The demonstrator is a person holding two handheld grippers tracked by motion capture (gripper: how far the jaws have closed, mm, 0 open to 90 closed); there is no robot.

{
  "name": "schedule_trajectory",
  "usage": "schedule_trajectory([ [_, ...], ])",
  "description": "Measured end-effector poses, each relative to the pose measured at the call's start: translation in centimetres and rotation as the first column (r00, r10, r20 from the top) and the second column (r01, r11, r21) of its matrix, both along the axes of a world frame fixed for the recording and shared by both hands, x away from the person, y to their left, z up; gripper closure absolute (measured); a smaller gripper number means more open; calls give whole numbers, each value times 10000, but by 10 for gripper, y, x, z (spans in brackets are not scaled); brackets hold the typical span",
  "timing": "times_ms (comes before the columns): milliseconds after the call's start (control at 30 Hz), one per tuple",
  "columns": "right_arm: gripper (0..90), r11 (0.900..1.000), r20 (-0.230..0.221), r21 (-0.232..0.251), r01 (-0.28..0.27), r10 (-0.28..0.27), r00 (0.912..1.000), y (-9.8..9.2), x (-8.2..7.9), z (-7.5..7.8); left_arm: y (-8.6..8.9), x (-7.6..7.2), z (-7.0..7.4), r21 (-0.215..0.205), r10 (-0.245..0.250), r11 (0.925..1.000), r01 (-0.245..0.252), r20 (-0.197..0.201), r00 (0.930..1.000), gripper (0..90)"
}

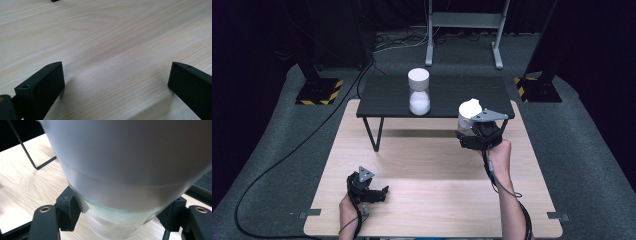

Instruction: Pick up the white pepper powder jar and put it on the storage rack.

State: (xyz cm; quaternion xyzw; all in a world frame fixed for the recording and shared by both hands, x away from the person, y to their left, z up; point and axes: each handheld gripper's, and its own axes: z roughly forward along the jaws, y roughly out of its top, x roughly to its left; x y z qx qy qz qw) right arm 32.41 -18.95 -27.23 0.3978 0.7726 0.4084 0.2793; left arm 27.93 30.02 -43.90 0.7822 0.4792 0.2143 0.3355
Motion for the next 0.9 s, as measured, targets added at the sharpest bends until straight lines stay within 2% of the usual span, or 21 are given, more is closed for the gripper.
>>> schedule_trajectory([
  [300, 303, 9996, -143, 235, -138, 141, 9998, -5, 5, 8, 0, 0, 0, 13, 7, 10000, -7, 6, 10000, 6],
  [900, 303, 9991, -201, 318, -278, 284, 9994, -11, 12, 29, -1, -1, 0, 30, 2, 10000, -2, 35, 10000, 7],
])
